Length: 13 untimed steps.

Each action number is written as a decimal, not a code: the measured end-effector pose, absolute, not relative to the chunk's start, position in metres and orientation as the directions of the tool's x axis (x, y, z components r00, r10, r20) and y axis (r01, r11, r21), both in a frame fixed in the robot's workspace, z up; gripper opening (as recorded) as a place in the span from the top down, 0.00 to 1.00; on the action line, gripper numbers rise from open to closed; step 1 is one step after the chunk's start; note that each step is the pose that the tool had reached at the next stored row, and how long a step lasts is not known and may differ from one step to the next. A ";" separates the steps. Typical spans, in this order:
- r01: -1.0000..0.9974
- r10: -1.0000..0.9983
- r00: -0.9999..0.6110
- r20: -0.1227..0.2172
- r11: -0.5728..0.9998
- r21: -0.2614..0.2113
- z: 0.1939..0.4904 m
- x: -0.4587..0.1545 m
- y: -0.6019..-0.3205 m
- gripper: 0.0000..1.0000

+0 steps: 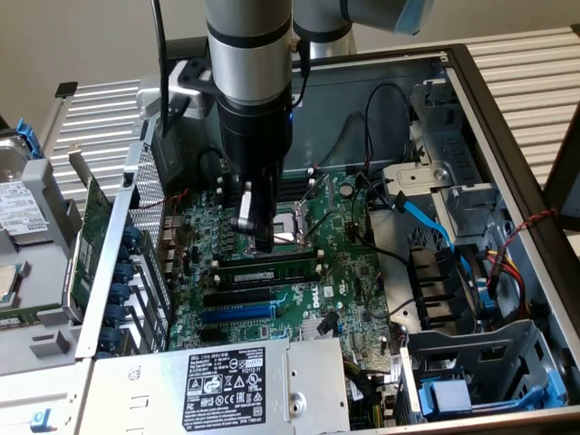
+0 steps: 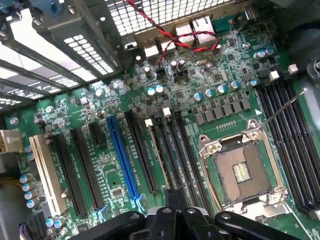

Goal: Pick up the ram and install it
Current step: 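Press down the ram until it locks into place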

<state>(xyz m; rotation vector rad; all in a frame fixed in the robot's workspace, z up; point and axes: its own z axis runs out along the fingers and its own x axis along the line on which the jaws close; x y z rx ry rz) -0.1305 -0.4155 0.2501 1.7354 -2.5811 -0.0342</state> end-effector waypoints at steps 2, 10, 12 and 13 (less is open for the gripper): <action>-0.912 -0.913 -0.409 0.014 0.409 0.036 0.250 -0.131 -0.415 0.90; -0.845 -0.846 -0.533 0.014 0.533 0.036 0.249 -0.131 -0.415 0.90; -0.827 -0.828 -0.561 0.014 0.561 0.036 0.249 -0.131 -0.415 0.90; -0.817 -0.818 -0.575 0.014 0.575 0.036 0.249 -0.131 -0.415 0.90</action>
